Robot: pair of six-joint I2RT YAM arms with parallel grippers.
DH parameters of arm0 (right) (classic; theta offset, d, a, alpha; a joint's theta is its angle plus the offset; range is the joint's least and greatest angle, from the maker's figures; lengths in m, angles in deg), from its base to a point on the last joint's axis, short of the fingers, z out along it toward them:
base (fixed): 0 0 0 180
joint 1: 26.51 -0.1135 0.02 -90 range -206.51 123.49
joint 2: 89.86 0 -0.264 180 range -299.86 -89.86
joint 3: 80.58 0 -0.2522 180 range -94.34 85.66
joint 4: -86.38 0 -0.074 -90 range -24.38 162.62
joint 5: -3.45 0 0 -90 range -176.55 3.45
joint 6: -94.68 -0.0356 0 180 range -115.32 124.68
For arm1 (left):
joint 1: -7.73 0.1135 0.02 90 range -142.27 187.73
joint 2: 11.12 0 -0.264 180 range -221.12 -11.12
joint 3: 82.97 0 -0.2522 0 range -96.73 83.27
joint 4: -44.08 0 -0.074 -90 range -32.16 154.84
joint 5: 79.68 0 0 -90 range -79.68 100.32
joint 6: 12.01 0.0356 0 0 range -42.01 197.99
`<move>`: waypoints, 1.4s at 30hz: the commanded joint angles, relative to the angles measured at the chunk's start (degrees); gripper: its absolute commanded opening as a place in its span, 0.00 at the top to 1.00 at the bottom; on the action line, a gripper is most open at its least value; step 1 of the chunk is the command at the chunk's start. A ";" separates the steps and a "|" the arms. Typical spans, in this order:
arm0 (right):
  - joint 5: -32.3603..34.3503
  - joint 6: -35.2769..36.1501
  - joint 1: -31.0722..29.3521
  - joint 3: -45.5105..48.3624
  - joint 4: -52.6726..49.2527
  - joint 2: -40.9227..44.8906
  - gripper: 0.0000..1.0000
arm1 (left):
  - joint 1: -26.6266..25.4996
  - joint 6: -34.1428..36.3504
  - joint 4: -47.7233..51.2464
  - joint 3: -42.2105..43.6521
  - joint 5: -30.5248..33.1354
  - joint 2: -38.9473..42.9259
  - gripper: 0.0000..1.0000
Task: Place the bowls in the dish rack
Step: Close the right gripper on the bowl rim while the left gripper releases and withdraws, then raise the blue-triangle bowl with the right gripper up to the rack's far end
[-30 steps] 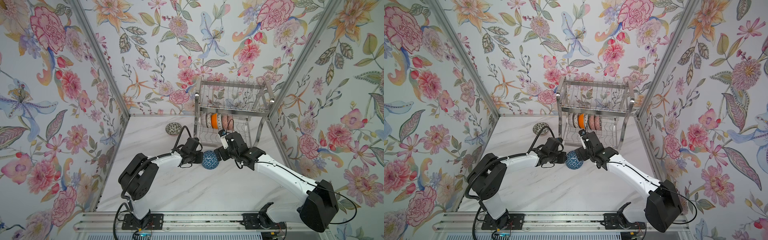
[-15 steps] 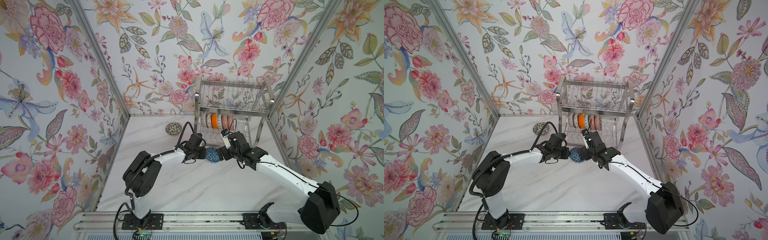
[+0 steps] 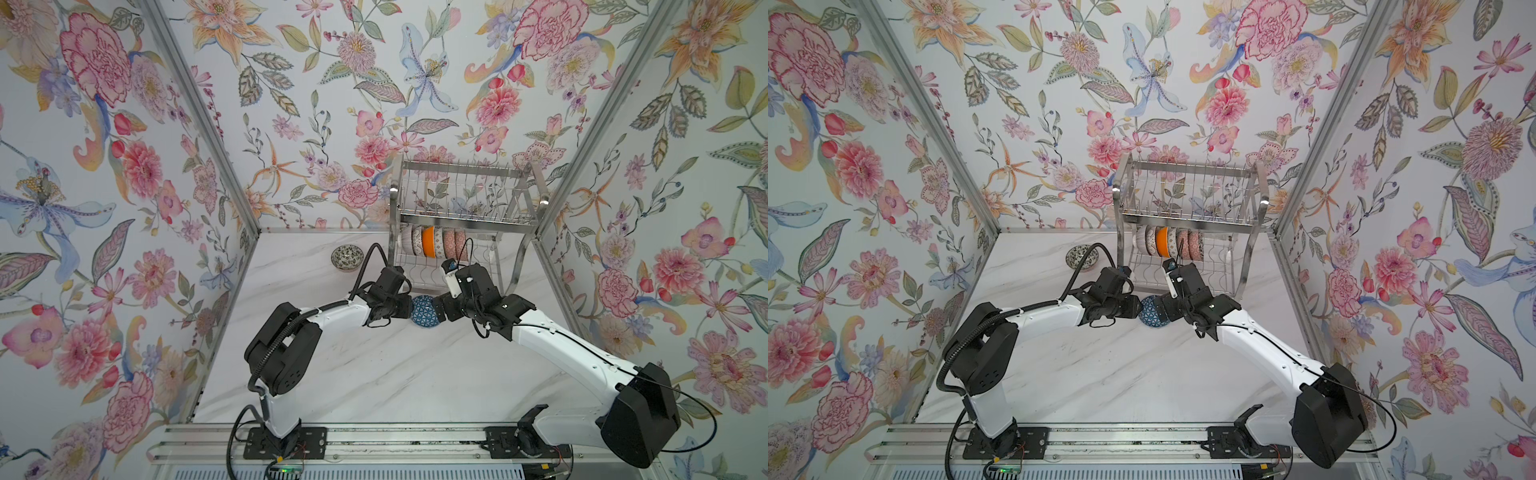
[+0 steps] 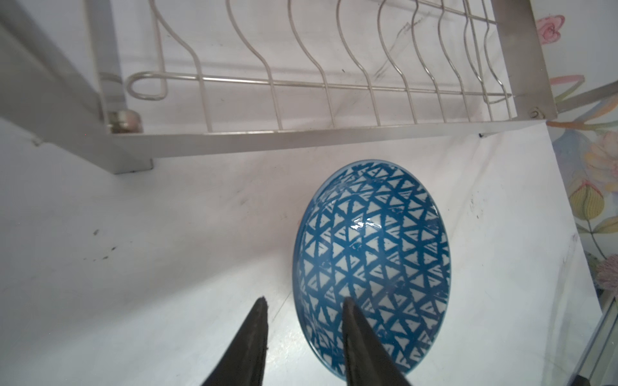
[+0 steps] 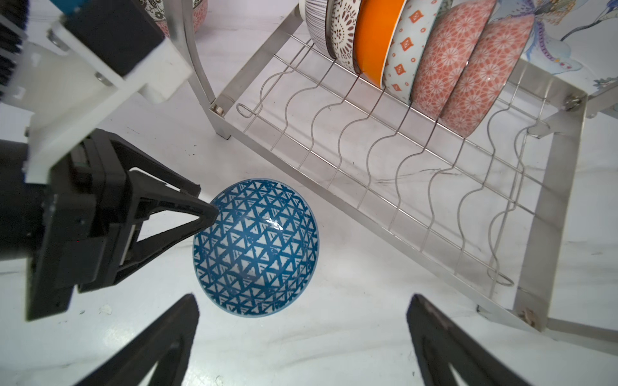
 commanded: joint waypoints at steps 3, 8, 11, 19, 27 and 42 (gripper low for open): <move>-0.63 -4.10 -3.20 2.17 1.11 -0.97 0.01 | 2.46 1.95 1.98 2.64 6.16 10.98 0.45; 0.48 -7.37 -7.02 2.94 4.69 -4.16 0.01 | 7.73 2.87 2.18 8.02 7.79 21.73 0.20; 0.40 -8.30 -9.27 1.92 5.73 -8.00 0.01 | 11.47 2.46 0.90 12.23 6.28 27.58 0.01; 2.77 -9.46 -11.89 -4.15 4.15 -19.66 0.15 | 13.87 -2.48 -10.15 24.52 -0.98 37.45 0.01; 4.13 -9.72 -12.02 -8.33 1.65 -26.71 0.30 | 13.88 -8.66 -18.38 32.02 -4.40 37.53 0.01; 4.59 -8.56 -12.02 -10.03 0.42 -28.08 0.86 | 13.40 -8.43 -18.15 32.48 -3.79 38.33 0.01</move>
